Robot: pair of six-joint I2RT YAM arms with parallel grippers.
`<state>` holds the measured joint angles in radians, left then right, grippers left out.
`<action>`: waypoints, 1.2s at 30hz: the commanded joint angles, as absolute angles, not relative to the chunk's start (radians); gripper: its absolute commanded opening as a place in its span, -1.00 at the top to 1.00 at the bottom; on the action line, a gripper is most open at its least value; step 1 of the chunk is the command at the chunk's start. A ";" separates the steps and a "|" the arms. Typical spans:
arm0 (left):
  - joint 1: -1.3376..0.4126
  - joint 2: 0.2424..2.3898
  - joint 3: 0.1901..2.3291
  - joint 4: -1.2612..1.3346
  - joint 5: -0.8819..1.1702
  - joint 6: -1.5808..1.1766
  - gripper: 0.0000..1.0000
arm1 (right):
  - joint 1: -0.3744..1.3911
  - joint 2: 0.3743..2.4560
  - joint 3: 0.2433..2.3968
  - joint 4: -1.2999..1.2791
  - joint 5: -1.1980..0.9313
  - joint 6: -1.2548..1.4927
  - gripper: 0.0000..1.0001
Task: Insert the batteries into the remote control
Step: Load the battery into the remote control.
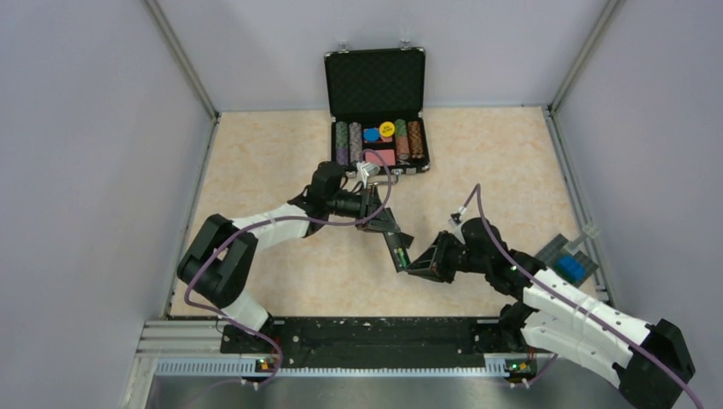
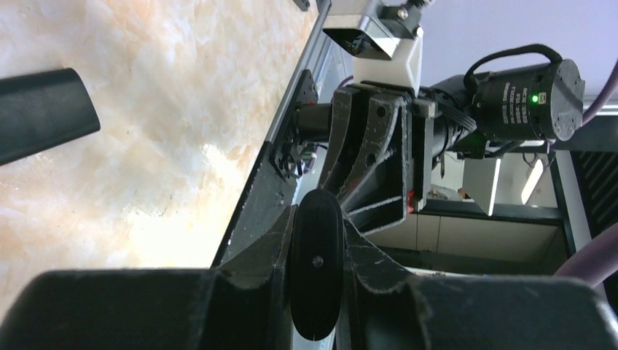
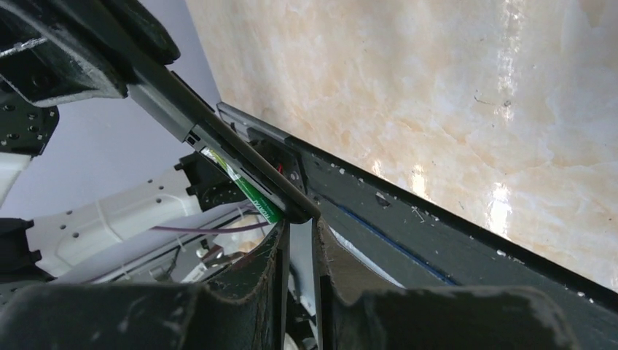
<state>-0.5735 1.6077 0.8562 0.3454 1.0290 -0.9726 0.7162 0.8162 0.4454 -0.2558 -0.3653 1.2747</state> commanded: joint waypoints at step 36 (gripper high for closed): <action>-0.628 1.499 0.925 0.234 1.103 -0.920 1.00 | 0.672 0.657 0.186 -0.089 -0.330 1.869 0.67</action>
<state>-0.5976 1.5723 0.8719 0.2161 0.9722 -0.8639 0.6971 0.6544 0.2203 -0.0734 -0.3988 1.7927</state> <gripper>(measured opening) 0.242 0.166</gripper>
